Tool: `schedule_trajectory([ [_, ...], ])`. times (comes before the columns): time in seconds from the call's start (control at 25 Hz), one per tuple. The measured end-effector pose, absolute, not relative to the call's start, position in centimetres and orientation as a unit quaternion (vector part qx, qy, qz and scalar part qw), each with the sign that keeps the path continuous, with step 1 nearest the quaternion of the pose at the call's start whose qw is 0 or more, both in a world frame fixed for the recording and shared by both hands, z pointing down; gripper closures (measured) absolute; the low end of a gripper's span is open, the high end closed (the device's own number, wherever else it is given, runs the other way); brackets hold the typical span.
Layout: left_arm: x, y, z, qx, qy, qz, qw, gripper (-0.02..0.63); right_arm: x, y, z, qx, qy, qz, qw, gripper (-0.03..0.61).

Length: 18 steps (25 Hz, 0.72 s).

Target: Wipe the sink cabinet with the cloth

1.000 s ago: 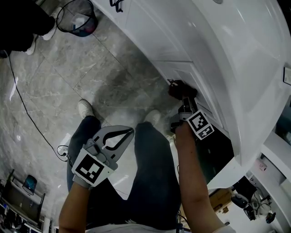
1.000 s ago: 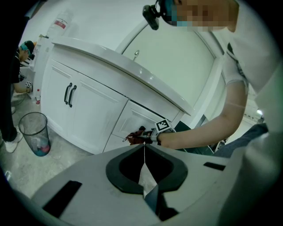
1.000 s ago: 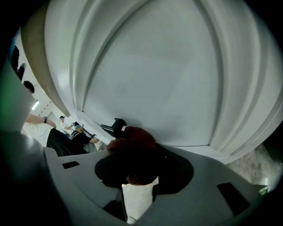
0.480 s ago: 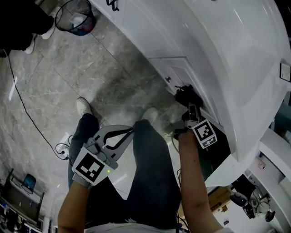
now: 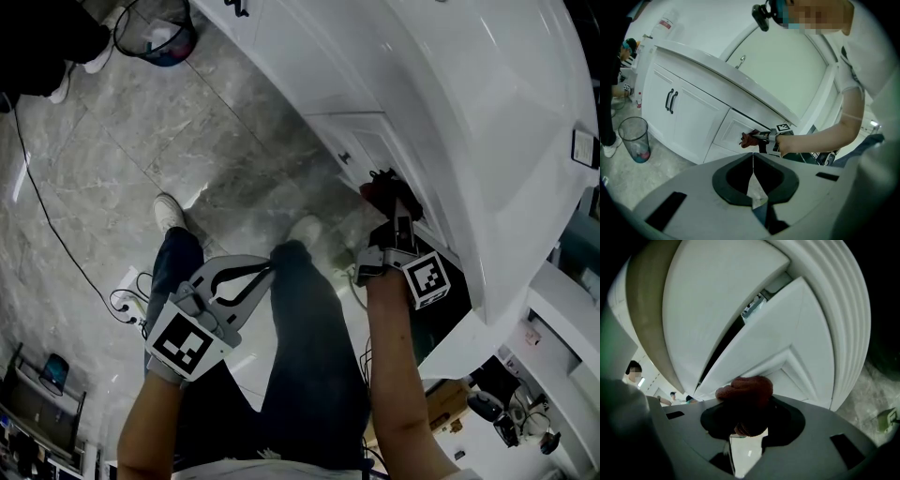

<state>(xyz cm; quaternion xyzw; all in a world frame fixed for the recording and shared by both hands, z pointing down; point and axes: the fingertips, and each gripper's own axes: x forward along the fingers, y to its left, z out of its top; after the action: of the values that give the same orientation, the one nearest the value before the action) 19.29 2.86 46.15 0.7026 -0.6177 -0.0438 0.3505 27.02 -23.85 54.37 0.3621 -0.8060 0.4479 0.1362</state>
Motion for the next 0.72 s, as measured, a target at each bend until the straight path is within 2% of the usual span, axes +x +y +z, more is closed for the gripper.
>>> schedule_trajectory([
  [0.72, 16.8, 6.2, 46.5, 0.682, -0.639, -0.062, 0.349, 0.601, 20.5, -21.5, 53.0, 0.324, -0.806, 0.474, 0.143, 0.436],
])
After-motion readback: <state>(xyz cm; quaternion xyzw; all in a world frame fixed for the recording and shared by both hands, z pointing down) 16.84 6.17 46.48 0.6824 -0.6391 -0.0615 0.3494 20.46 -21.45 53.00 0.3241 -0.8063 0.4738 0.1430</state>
